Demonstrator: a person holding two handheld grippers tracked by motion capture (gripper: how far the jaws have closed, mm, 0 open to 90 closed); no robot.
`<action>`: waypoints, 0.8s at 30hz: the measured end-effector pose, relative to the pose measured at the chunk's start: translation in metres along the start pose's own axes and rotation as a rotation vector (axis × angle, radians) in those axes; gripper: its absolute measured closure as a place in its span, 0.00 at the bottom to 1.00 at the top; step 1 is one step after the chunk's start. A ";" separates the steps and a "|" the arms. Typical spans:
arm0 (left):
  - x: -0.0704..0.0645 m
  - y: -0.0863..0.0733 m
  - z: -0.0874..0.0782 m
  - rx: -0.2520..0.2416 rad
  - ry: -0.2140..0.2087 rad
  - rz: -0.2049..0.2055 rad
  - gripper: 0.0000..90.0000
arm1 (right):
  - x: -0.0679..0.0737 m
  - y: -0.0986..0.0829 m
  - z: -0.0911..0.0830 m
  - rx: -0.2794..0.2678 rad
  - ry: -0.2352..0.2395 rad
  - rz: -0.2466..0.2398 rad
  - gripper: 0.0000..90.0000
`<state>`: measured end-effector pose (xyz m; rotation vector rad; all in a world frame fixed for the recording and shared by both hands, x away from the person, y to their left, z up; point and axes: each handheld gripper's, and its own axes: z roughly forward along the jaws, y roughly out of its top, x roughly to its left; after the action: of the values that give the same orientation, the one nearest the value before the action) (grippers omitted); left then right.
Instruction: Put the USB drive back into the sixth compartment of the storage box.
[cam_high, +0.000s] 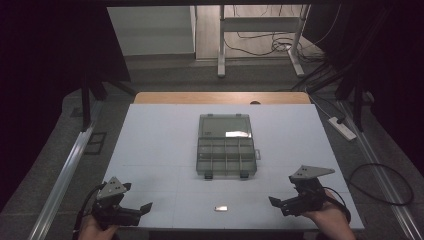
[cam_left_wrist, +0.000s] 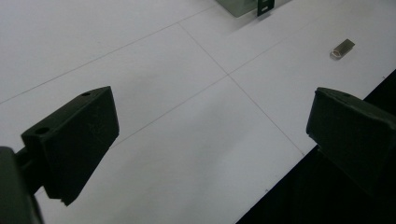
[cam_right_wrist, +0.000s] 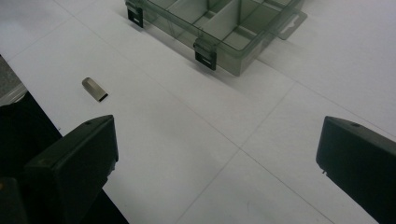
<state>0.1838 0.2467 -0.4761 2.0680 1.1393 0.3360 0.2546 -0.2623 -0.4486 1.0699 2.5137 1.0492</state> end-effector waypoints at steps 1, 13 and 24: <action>0.000 0.000 0.000 0.000 -0.001 -0.001 0.03 | 0.001 0.001 0.001 0.003 0.003 -0.003 0.00; 0.000 0.000 0.000 0.002 -0.001 0.002 0.03 | 0.012 0.014 0.015 0.024 0.048 -0.050 0.00; 0.000 0.000 0.000 0.001 -0.002 0.003 0.03 | 0.018 0.021 0.025 0.049 0.072 -0.075 0.00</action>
<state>0.1835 0.2468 -0.4761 2.0704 1.1350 0.3347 0.2644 -0.2266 -0.4511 0.9582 2.6274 1.0279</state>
